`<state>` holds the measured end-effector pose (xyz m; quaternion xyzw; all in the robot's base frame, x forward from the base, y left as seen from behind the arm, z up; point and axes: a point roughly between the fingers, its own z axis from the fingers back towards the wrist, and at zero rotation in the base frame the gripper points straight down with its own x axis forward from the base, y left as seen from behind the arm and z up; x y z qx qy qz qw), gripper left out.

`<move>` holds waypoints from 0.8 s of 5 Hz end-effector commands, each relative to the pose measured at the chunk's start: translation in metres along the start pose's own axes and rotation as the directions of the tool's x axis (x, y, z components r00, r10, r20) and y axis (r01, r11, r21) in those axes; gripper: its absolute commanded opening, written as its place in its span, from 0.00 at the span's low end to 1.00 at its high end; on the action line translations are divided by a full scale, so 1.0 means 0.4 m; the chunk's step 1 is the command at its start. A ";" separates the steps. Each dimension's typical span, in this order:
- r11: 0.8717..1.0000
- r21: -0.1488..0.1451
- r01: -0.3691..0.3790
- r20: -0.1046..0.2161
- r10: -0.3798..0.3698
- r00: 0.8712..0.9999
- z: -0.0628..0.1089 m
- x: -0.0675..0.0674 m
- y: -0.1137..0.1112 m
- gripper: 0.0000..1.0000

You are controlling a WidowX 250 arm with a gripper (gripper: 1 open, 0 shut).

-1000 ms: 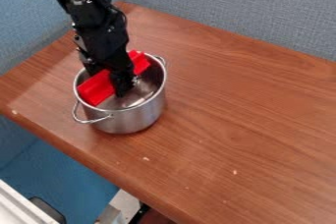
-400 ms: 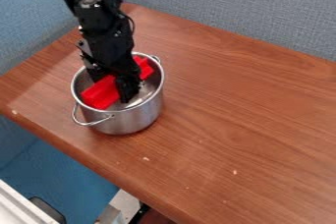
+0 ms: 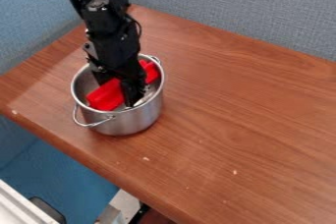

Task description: Put the red object in the metal pot

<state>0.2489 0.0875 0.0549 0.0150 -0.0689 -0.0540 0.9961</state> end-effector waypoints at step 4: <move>0.999 -0.005 -0.035 0.017 0.035 0.999 0.083 0.095 0.003 0.00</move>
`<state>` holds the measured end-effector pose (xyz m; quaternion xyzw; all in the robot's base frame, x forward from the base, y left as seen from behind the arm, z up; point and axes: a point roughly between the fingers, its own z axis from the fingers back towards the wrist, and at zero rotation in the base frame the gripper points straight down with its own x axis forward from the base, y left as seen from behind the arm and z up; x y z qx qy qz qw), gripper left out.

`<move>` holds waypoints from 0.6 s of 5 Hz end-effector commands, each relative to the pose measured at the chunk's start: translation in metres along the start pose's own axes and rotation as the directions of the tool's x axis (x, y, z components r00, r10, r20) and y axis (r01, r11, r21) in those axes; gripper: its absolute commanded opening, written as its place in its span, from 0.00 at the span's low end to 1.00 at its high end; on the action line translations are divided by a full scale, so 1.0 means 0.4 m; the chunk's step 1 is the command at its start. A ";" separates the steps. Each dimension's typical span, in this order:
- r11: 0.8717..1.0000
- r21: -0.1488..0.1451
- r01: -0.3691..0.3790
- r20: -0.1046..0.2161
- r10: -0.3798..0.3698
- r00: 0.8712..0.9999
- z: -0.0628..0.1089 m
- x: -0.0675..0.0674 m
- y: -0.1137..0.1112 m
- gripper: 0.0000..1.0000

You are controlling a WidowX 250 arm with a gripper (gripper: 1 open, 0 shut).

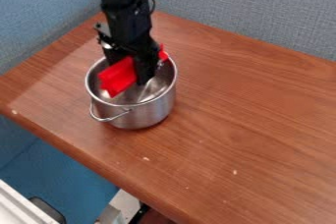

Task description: Put the red object in the metal pot

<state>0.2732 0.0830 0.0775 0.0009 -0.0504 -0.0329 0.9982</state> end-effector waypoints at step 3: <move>1.000 0.017 -0.023 0.038 0.022 0.999 0.050 0.046 0.003 0.00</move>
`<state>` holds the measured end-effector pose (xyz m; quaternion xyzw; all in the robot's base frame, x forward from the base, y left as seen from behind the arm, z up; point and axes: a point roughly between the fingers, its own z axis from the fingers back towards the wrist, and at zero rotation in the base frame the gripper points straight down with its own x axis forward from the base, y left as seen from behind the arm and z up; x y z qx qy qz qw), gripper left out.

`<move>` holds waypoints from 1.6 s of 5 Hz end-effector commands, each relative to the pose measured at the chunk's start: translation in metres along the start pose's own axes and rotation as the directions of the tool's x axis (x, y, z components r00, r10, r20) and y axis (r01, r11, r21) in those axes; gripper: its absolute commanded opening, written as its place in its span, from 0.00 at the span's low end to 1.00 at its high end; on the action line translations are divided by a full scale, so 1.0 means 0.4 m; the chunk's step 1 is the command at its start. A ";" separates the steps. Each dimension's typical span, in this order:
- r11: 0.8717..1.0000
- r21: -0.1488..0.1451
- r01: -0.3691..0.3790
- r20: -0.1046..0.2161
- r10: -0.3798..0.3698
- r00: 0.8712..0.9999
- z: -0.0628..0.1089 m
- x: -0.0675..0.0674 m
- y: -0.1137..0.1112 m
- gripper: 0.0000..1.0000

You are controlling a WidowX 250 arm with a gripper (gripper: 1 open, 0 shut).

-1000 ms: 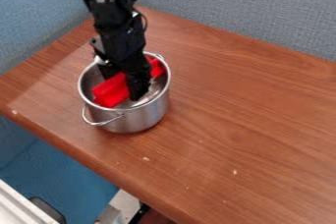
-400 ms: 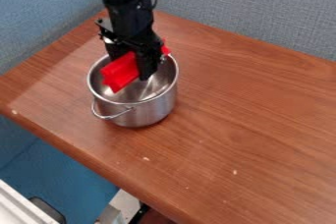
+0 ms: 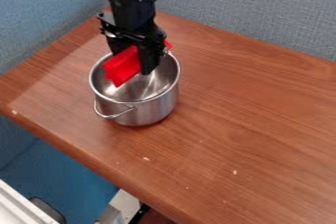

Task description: Put the red object in the metal pot

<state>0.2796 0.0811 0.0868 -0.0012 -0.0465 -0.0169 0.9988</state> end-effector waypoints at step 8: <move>0.994 0.002 -0.112 0.012 0.112 0.994 0.030 -0.006 0.003 0.00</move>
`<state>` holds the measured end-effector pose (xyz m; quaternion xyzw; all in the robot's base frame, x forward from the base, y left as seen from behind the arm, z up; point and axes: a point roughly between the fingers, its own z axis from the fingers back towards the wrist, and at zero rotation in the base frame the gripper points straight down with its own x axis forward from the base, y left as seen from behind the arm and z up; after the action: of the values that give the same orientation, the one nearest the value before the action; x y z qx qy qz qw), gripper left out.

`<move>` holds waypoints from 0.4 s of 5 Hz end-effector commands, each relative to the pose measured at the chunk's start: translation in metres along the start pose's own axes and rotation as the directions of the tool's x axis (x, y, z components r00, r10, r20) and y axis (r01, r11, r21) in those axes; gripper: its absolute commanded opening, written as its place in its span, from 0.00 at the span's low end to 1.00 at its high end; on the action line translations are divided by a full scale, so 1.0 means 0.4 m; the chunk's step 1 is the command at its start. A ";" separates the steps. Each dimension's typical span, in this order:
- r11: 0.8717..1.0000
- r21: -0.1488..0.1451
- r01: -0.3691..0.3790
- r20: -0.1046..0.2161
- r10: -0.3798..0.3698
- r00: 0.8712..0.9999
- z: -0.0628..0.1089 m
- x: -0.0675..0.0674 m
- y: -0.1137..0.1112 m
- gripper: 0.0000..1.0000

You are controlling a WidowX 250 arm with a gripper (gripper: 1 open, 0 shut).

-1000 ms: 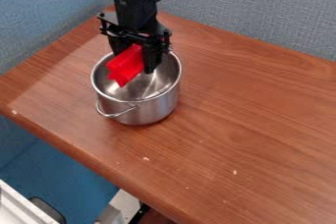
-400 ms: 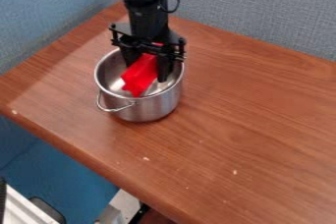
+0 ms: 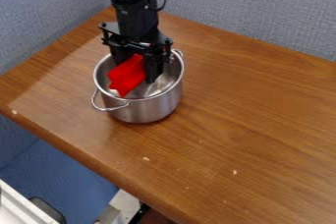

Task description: Put the red object in the metal pot

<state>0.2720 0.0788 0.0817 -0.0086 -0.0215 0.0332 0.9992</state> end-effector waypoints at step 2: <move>1.000 0.013 -0.009 0.064 0.008 0.998 0.056 -0.010 0.024 0.00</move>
<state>0.2644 0.0847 0.0860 -0.0096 -0.0231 0.0326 0.9992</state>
